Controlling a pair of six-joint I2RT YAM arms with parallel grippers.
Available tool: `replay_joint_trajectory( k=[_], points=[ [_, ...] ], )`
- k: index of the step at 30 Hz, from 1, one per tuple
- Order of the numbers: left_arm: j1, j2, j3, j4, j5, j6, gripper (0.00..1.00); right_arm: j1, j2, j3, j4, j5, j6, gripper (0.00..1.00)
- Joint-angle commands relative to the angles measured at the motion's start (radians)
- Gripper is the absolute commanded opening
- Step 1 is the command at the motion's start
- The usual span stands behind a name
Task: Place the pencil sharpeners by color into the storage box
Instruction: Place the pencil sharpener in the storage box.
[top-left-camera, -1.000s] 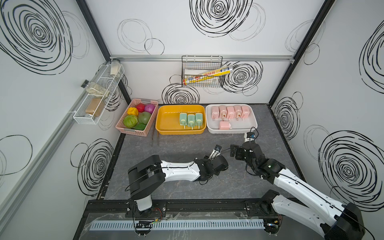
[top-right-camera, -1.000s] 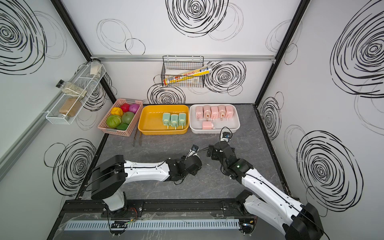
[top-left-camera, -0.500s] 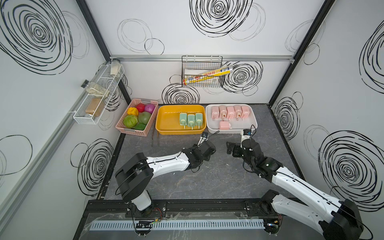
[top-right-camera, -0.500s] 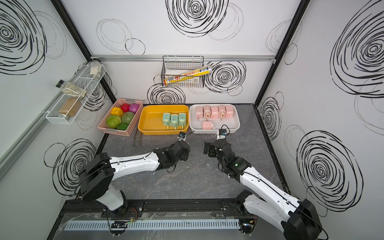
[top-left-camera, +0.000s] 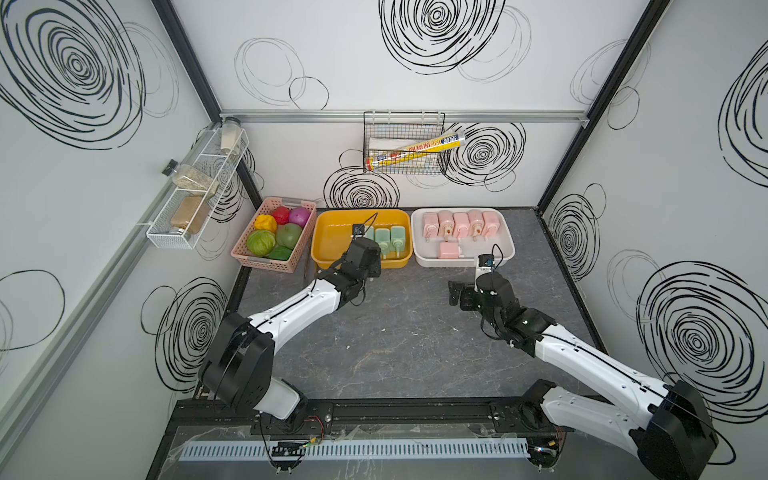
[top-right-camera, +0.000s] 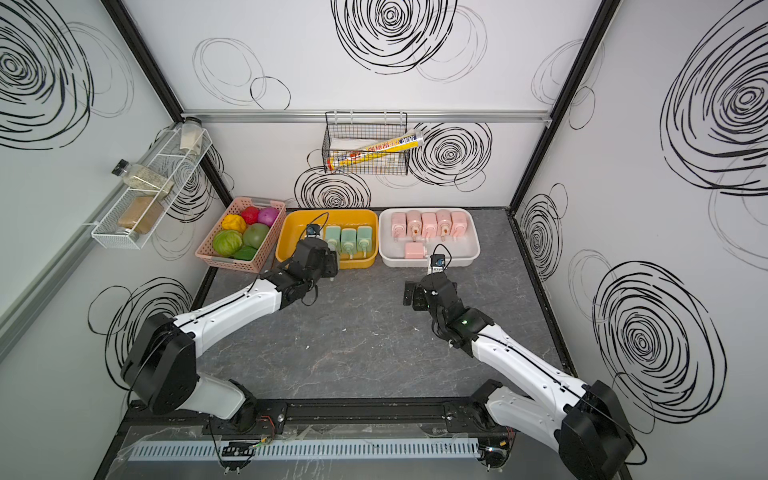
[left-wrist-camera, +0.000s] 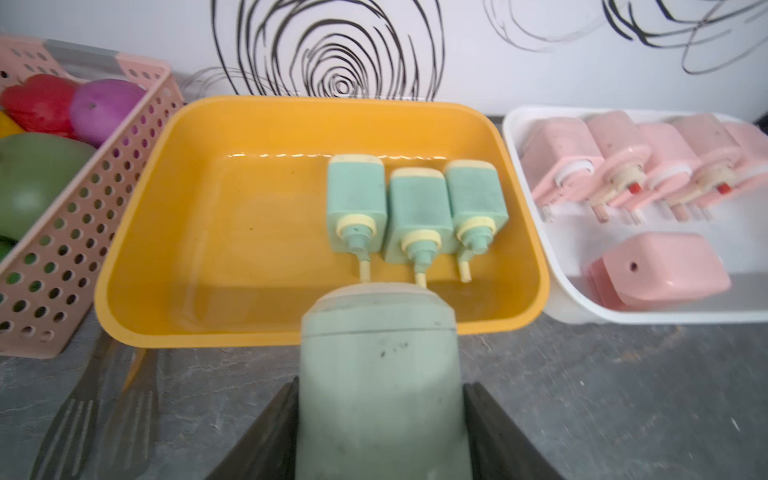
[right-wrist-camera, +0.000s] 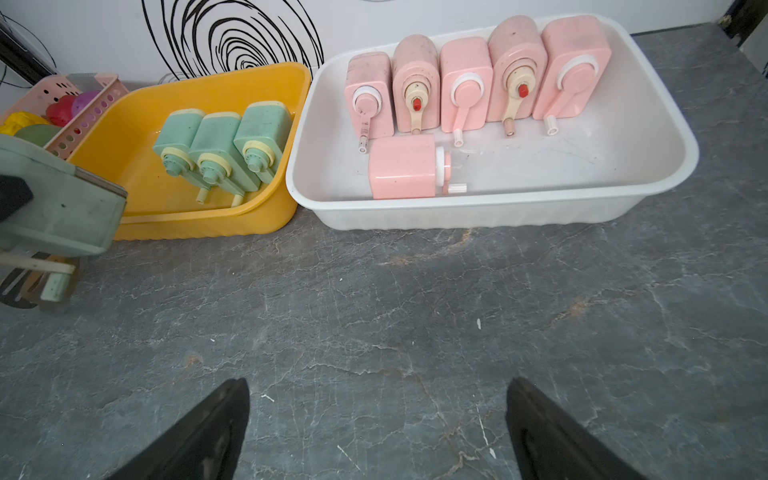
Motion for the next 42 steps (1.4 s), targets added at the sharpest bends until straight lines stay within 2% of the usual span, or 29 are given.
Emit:
replay_joint_trajectory(
  k=[1,7,11,15,20,30,36,37,38,42],
  points=[
    [0.099,-0.024,0.058,0.120,0.067,0.031,0.00,-0.004,0.001,0.024,0.026,0.012,0.005,1.00],
    [0.194,0.079,0.121,0.172,0.074,0.060,0.00,-0.005,0.000,0.032,0.015,0.012,0.003,1.00],
    [0.259,0.163,0.180,0.202,0.139,0.064,0.00,-0.005,0.000,0.033,0.002,0.017,0.007,1.00],
    [0.330,0.235,0.228,0.226,0.269,0.024,0.00,-0.005,0.000,0.033,-0.012,0.021,0.012,1.00],
    [0.374,0.310,0.265,0.241,0.336,0.035,0.00,-0.005,-0.007,0.037,-0.025,0.036,0.012,1.00],
    [0.386,0.416,0.300,0.266,0.388,0.023,0.00,-0.005,-0.010,0.066,-0.043,0.035,0.005,1.00],
    [0.352,0.485,0.351,0.254,0.345,0.051,0.00,-0.005,-0.015,0.062,-0.049,0.040,0.009,1.00],
    [0.348,0.498,0.362,0.250,0.343,0.055,0.02,-0.005,-0.015,0.063,-0.049,0.040,0.009,1.00],
    [0.343,0.510,0.373,0.245,0.346,0.060,0.08,-0.005,-0.015,0.066,-0.049,0.038,0.009,1.00],
    [0.314,0.543,0.393,0.227,0.318,0.069,0.09,-0.005,-0.019,0.068,-0.042,0.038,0.009,1.00]
  ],
)
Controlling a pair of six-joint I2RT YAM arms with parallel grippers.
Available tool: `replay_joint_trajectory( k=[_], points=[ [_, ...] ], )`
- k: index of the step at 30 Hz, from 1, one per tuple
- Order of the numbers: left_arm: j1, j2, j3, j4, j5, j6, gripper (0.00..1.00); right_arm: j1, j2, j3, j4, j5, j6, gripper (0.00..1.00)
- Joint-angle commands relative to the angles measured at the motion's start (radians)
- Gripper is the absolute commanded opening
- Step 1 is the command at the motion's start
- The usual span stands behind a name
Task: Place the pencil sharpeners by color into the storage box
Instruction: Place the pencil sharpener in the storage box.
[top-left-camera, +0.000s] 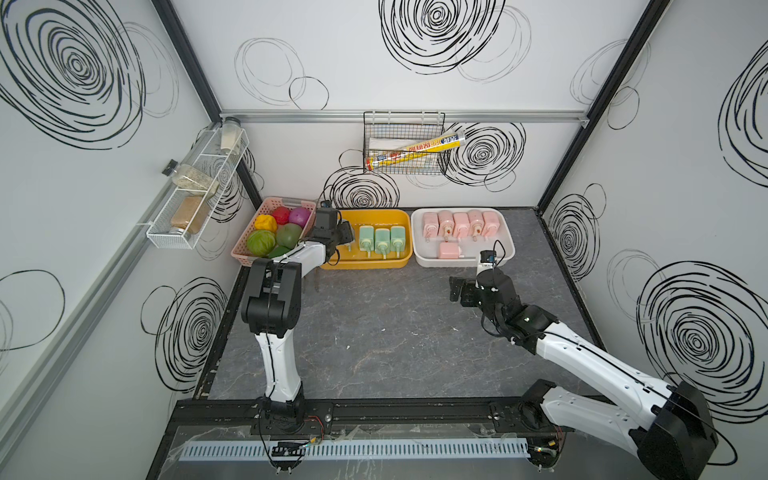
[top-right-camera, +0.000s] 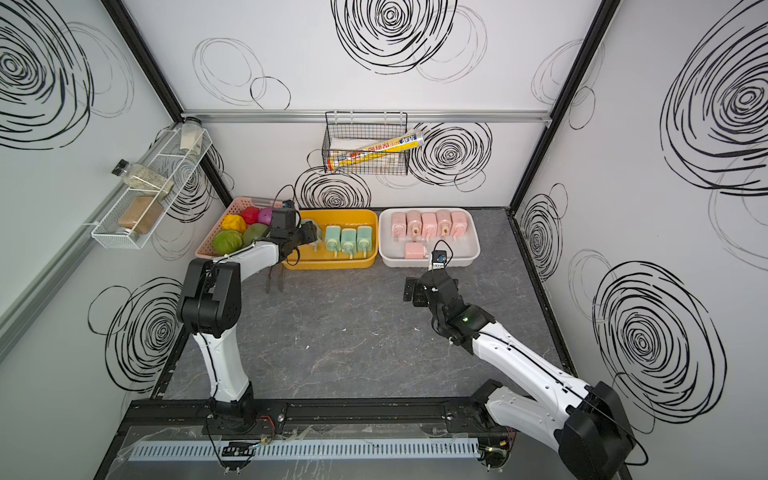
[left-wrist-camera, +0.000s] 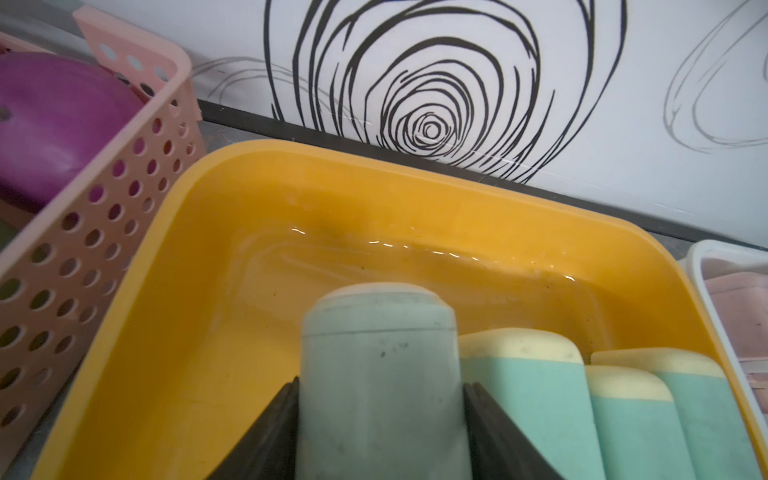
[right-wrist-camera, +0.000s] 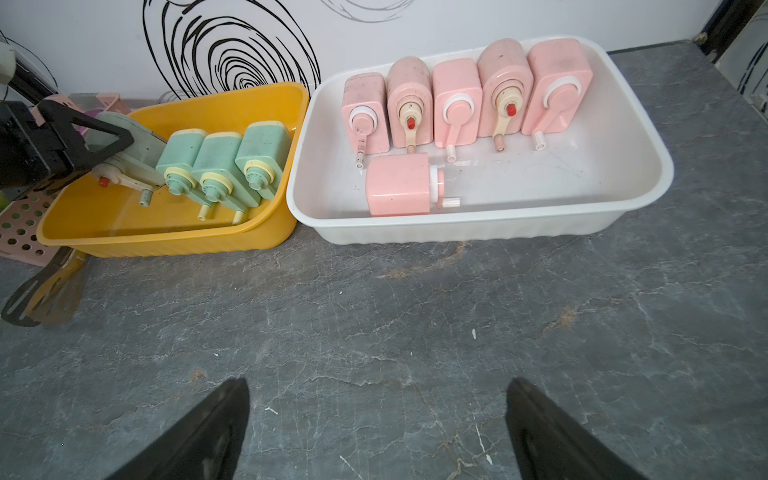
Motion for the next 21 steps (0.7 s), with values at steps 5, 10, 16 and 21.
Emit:
replay_joint_trajectory(
  k=[5,10,16,21],
  points=[
    [-0.052,0.042,0.054,0.010,-0.091,0.038,0.20,-0.005,-0.025,0.017,-0.018,0.012,0.003,1.00],
    [-0.056,0.059,0.063,-0.009,-0.093,0.034,0.27,-0.005,-0.043,0.002,-0.026,0.020,0.004,1.00],
    [-0.060,0.067,0.060,-0.007,-0.074,0.029,0.42,-0.005,-0.067,-0.014,-0.024,0.026,0.011,1.00],
    [-0.062,0.085,0.079,-0.033,-0.066,0.035,0.54,-0.004,-0.074,-0.017,-0.028,0.026,0.023,1.00]
  ],
)
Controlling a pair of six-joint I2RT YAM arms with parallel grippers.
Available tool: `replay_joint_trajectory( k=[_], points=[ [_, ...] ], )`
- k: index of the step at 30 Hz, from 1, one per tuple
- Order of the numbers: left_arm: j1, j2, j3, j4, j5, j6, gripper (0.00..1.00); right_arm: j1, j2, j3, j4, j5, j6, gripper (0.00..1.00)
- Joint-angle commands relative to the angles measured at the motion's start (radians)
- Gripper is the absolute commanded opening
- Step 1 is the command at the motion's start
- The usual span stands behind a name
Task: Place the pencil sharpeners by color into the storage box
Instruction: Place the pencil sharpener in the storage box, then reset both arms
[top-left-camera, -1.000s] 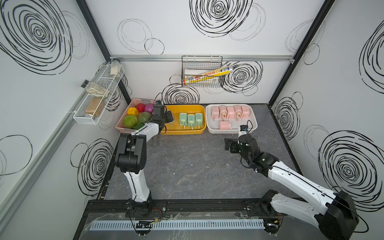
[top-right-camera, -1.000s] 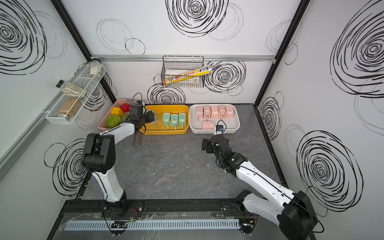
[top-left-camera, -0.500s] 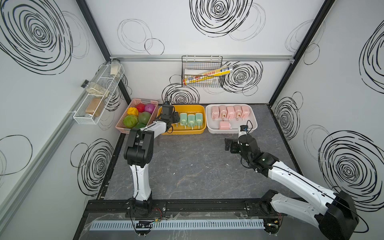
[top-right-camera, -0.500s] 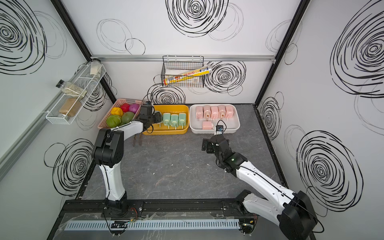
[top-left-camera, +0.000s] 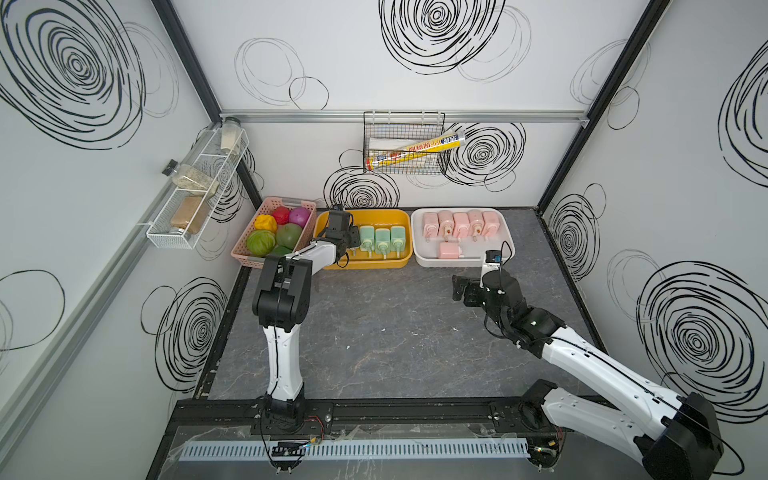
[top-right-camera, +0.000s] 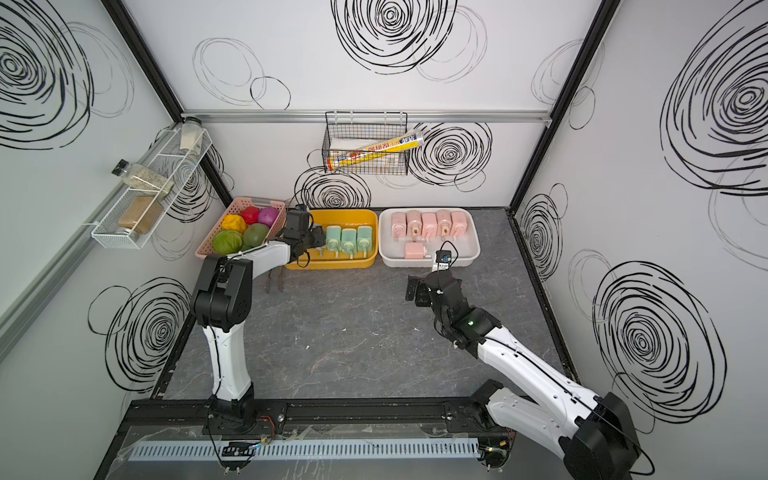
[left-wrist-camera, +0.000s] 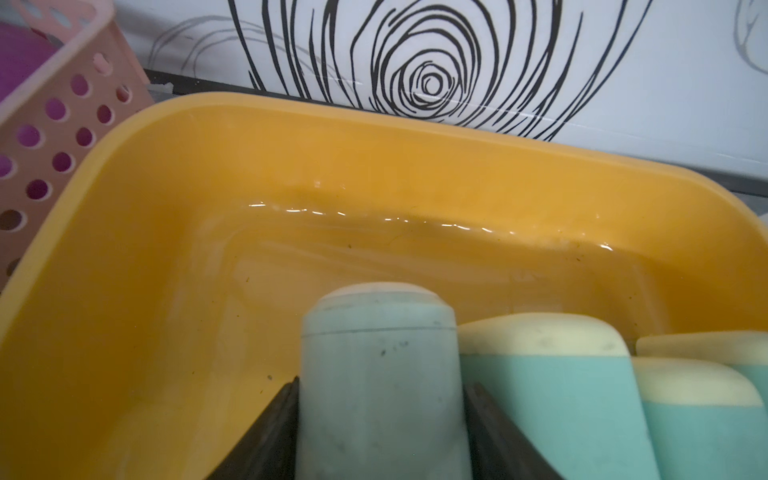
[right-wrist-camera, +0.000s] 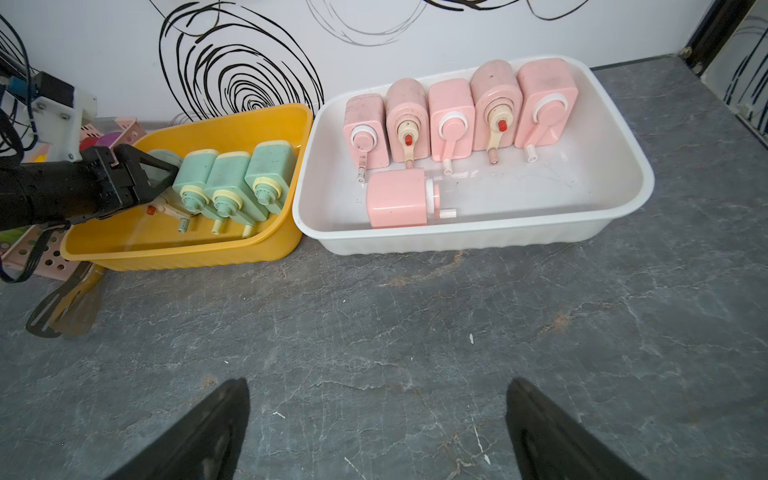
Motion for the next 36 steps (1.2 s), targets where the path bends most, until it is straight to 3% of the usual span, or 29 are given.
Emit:
replay_joint_trajectory(
  k=[1,6,12,17,22,29,32,36],
  points=[
    [-0.010,0.016,0.032,0.008,0.016,0.013,0.59,-0.005,-0.020,-0.015,-0.014,0.016,0.014,1.00],
    [-0.010,-0.018,0.037,-0.001,0.057,0.006,0.74,-0.004,-0.026,-0.023,-0.018,0.019,0.019,1.00],
    [-0.008,-0.054,0.053,-0.027,0.044,0.009,0.81,-0.005,-0.032,-0.041,-0.014,0.030,0.026,1.00],
    [0.002,-0.147,-0.012,-0.009,0.044,0.006,0.89,-0.016,-0.016,-0.053,0.056,0.081,-0.036,1.00],
    [0.010,-0.324,-0.148,0.051,0.044,0.001,1.00,-0.098,0.030,-0.076,0.178,0.139,-0.142,1.00],
    [0.026,-0.574,-0.383,0.177,0.006,-0.028,0.99,-0.286,0.073,-0.146,0.432,0.075,-0.204,1.00],
    [0.025,-0.685,-0.516,0.261,-0.029,-0.030,0.99,-0.351,0.070,-0.224,0.623,0.073,-0.243,1.00],
    [0.025,-0.813,-0.668,0.334,-0.074,0.018,0.99,-0.432,0.105,-0.248,0.732,0.060,-0.240,1.00]
  ],
)
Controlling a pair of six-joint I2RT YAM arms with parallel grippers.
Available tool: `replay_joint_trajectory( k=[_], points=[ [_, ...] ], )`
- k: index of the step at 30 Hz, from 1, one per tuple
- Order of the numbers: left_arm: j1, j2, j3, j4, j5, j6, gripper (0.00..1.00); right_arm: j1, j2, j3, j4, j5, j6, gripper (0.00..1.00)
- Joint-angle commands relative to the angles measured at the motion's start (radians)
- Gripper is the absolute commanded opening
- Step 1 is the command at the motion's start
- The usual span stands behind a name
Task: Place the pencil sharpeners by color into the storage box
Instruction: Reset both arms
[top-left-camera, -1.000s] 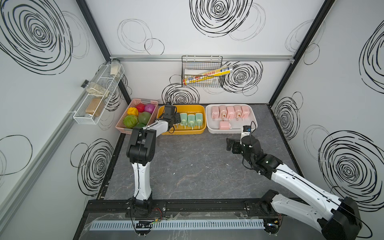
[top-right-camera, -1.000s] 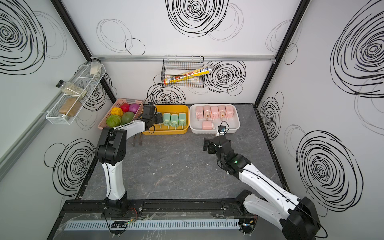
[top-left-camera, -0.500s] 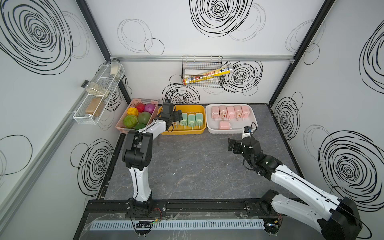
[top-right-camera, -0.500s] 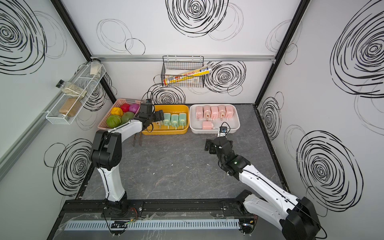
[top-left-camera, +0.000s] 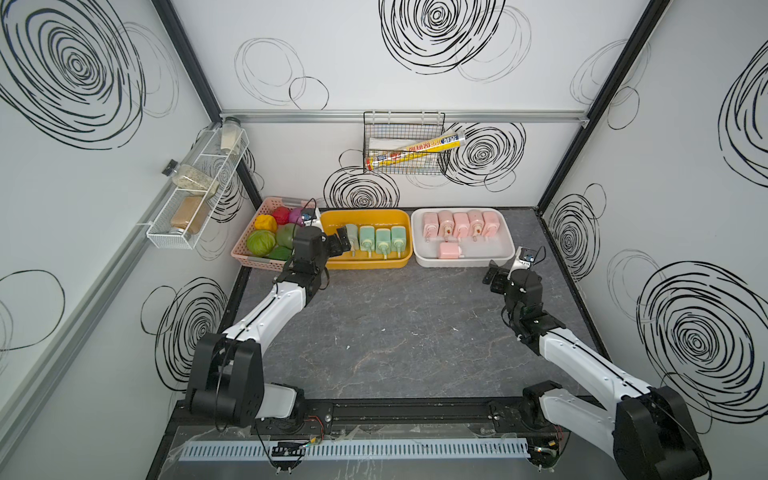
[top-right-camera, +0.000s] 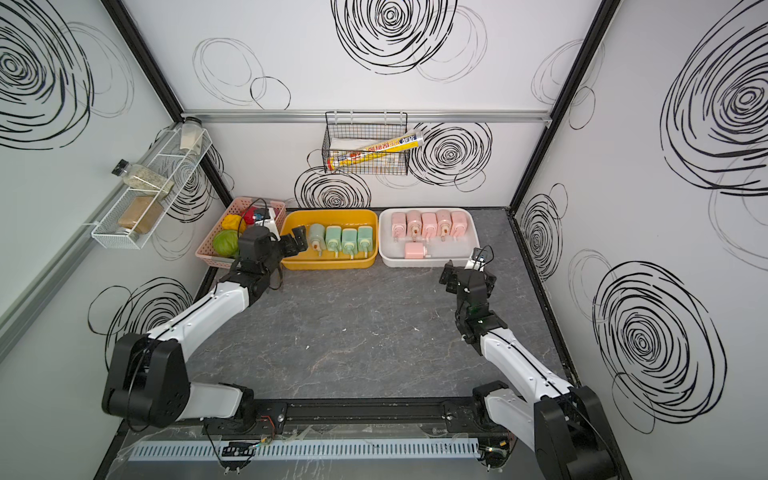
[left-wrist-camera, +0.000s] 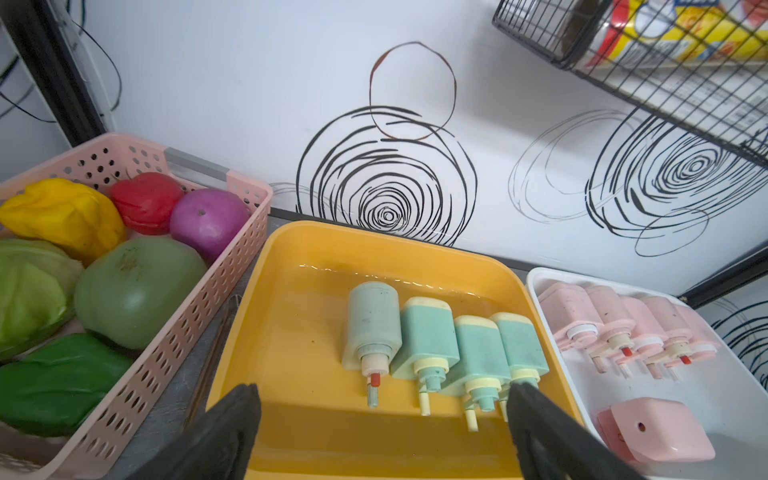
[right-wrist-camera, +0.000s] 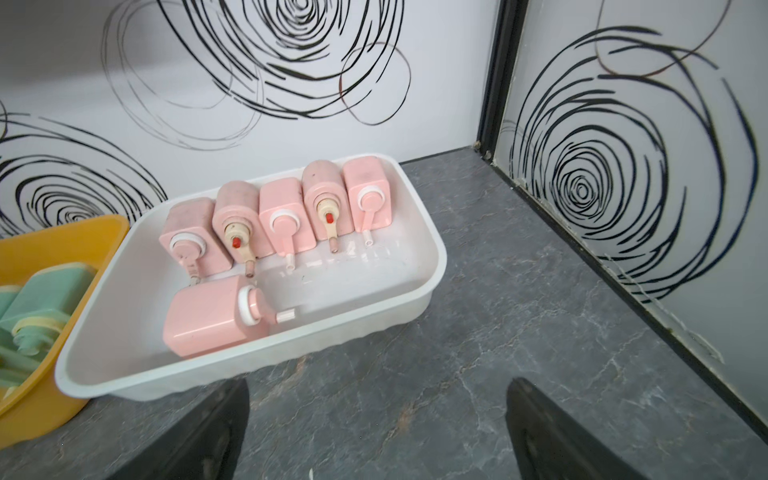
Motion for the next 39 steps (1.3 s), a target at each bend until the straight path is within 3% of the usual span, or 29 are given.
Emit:
replay_joint_trajectory(
  k=[1,6,10,11,14,16,19,22,26,30,37,39],
  points=[
    [0.009,-0.085,-0.093,0.120,-0.065,0.052,0.99,-0.053,0.034,-0.003,0.181,-0.005,-0.030,1.00],
    [0.042,-0.191,-0.269,0.202,-0.074,0.119,0.99,-0.121,0.115,-0.012,0.265,0.002,-0.113,1.00],
    [0.104,-0.224,-0.402,0.273,-0.112,0.164,0.99,-0.218,0.230,0.019,0.235,-0.120,-0.135,1.00],
    [0.128,-0.224,-0.411,0.269,-0.153,0.134,0.99,-0.232,0.250,0.013,0.251,-0.145,-0.137,1.00],
    [0.209,-0.207,-0.434,0.290,-0.129,0.080,0.99,-0.241,0.306,-0.003,0.314,-0.165,-0.158,1.00],
    [0.216,-0.169,-0.441,0.317,-0.169,0.085,0.99,-0.243,0.352,0.000,0.343,-0.191,-0.188,1.00],
    [0.230,-0.067,-0.395,0.304,-0.098,0.111,0.99,-0.243,0.416,-0.001,0.400,-0.227,-0.226,1.00],
    [0.217,-0.010,-0.395,0.365,-0.043,0.164,0.99,-0.254,0.456,0.005,0.437,-0.280,-0.247,1.00],
    [0.195,0.020,-0.468,0.571,-0.001,0.208,0.99,-0.282,0.479,0.005,0.465,-0.406,-0.255,1.00],
    [0.148,0.089,-0.418,0.584,0.032,0.262,0.99,-0.285,0.457,-0.048,0.546,-0.499,-0.294,1.00],
    [0.109,0.137,-0.409,0.639,0.106,0.340,0.99,-0.284,0.425,-0.185,0.767,-0.552,-0.318,1.00],
    [0.108,0.125,-0.438,0.679,0.116,0.346,0.99,-0.287,0.470,-0.254,0.944,-0.554,-0.310,1.00]
  ],
)
